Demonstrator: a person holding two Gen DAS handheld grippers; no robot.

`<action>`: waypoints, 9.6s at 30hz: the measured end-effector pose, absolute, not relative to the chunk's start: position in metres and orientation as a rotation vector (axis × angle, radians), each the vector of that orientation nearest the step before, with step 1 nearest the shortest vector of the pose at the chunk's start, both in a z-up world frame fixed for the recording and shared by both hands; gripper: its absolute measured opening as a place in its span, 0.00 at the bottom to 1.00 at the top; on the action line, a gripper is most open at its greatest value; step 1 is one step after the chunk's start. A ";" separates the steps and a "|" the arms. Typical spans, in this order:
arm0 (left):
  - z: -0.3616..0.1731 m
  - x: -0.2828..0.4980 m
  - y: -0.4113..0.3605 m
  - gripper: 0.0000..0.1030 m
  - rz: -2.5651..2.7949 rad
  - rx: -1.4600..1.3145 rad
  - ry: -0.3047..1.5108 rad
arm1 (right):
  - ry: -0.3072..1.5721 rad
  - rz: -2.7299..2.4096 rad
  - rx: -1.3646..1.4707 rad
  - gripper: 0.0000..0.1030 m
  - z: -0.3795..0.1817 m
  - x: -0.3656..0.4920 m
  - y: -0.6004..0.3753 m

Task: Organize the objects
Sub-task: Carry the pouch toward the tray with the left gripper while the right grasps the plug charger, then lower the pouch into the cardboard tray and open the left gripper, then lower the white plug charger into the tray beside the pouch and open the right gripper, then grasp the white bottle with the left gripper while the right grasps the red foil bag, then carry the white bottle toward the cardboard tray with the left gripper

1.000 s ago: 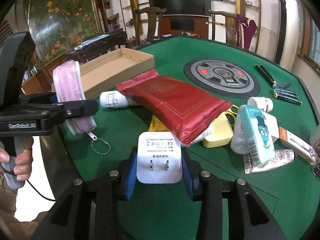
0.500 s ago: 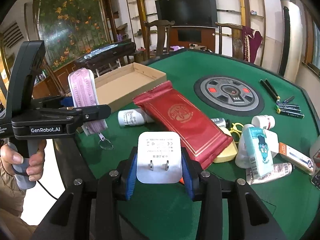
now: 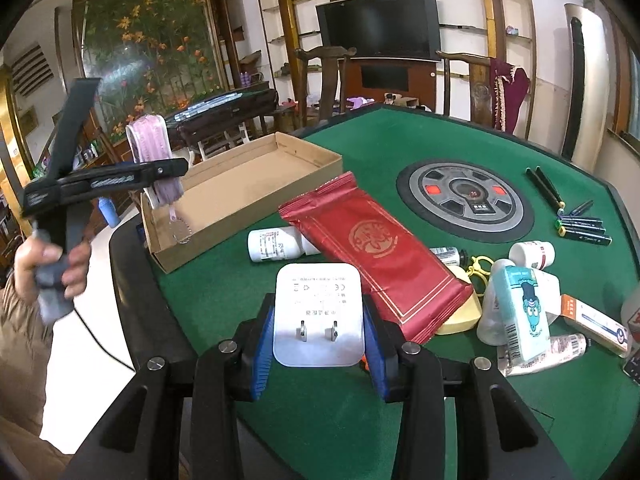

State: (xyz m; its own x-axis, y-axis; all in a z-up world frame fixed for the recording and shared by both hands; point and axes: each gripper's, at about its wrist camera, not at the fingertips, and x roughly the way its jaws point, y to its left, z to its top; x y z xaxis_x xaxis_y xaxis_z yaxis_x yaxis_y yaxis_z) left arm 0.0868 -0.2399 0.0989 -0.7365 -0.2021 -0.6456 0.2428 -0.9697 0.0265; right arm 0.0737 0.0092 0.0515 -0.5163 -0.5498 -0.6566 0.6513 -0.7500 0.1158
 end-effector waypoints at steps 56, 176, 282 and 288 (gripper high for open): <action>0.042 0.069 -0.320 0.78 -2.536 1.411 0.124 | 0.339 -1.953 0.852 0.42 0.049 0.064 -0.151; 0.021 0.047 -0.239 0.91 -2.707 1.386 0.171 | 0.259 -2.115 0.822 1.00 0.062 0.067 -0.028; -0.032 -0.010 -0.122 0.33 -2.813 1.714 0.031 | 0.303 -2.137 0.944 0.54 0.015 -0.030 0.019; -0.031 -0.015 -0.121 0.33 -2.790 1.744 0.037 | 0.302 -2.131 0.944 0.54 0.015 -0.031 0.018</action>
